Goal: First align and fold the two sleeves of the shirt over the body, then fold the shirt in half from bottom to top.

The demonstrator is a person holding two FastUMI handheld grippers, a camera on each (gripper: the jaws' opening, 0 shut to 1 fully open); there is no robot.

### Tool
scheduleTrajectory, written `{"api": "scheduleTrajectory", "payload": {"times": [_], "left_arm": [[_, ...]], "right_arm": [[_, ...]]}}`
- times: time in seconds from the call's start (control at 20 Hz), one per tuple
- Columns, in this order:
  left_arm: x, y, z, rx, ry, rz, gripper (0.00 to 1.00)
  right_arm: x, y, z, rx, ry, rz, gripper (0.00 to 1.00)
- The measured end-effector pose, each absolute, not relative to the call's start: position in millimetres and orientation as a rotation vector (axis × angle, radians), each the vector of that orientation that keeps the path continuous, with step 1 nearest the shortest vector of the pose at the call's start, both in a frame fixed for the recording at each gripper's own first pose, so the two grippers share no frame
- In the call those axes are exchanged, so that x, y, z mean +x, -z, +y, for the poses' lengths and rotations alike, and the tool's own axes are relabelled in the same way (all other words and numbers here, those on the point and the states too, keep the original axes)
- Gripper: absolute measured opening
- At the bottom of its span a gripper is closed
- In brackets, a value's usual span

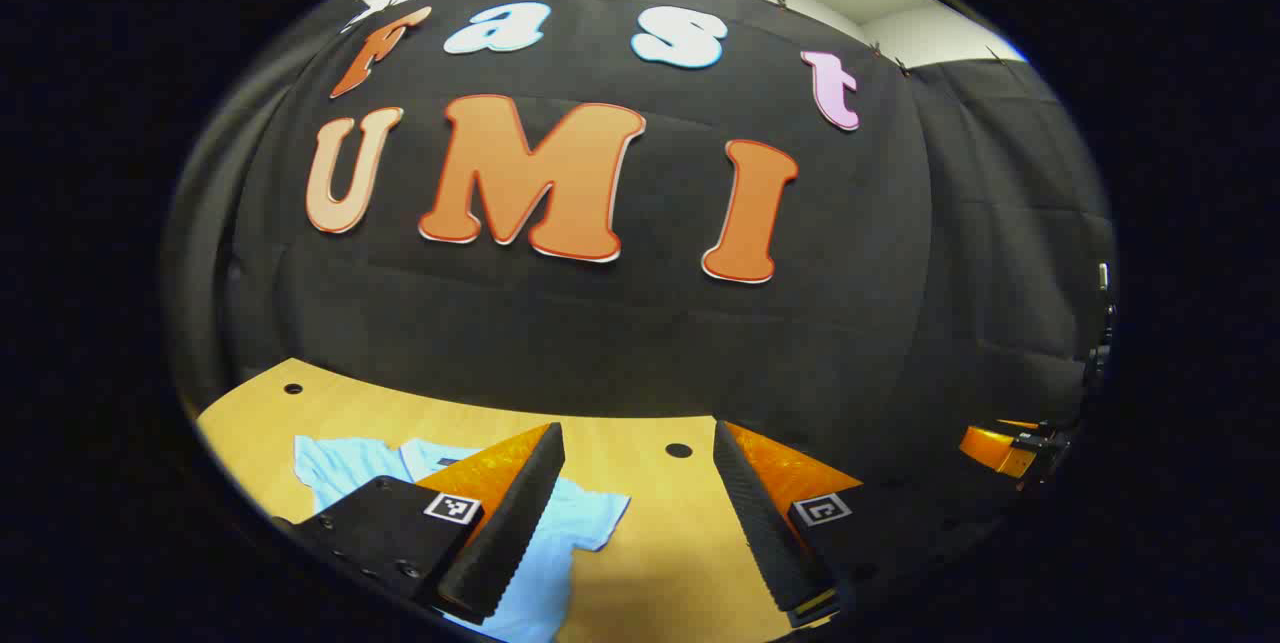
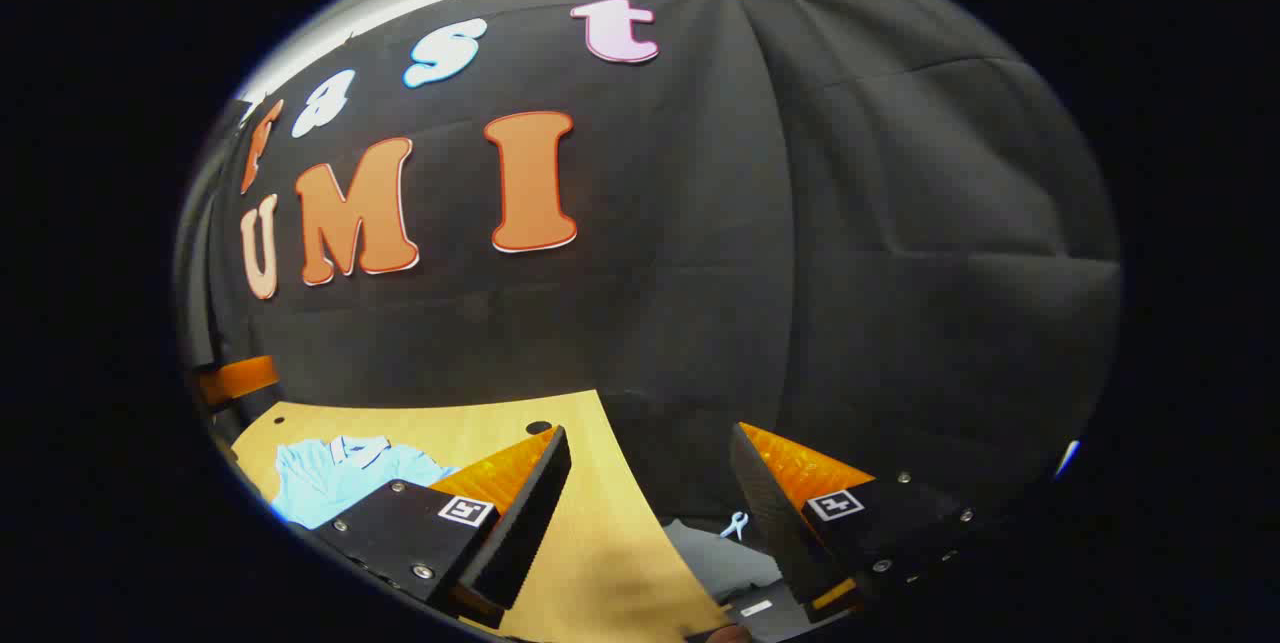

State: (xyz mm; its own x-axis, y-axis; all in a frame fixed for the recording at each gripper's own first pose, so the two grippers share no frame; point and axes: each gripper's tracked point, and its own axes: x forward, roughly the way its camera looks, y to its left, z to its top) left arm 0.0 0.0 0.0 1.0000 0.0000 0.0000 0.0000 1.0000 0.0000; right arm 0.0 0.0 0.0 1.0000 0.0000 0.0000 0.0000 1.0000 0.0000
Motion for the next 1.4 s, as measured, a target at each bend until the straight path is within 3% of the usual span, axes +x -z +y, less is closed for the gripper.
{"api": "scheduleTrajectory", "payload": {"times": [0.15, 0.6, 1.0, 1.4], "left_arm": [[-38.5, -19.5, 91.1, -0.008, -0.029, 0.018, 0.98], [-112.1, -103.3, 339.6, 0.064, -0.224, -0.071, 0.98], [-123.3, -116.0, 406.6, 0.049, -0.285, -0.084, 0.98], [-83.7, -117.2, 414.4, 0.029, -0.324, -0.065, 0.98]], "right_arm": [[-40.2, -25.7, 63.6, -0.066, 0.032, -0.084, 0.98], [-93.9, -21.4, 279.3, -0.030, -0.138, -0.085, 1.00], [-92.6, -34.2, 338.9, -0.047, -0.194, -0.065, 1.00], [-43.0, -14.9, 348.0, -0.086, -0.209, 0.063, 1.00]]}}
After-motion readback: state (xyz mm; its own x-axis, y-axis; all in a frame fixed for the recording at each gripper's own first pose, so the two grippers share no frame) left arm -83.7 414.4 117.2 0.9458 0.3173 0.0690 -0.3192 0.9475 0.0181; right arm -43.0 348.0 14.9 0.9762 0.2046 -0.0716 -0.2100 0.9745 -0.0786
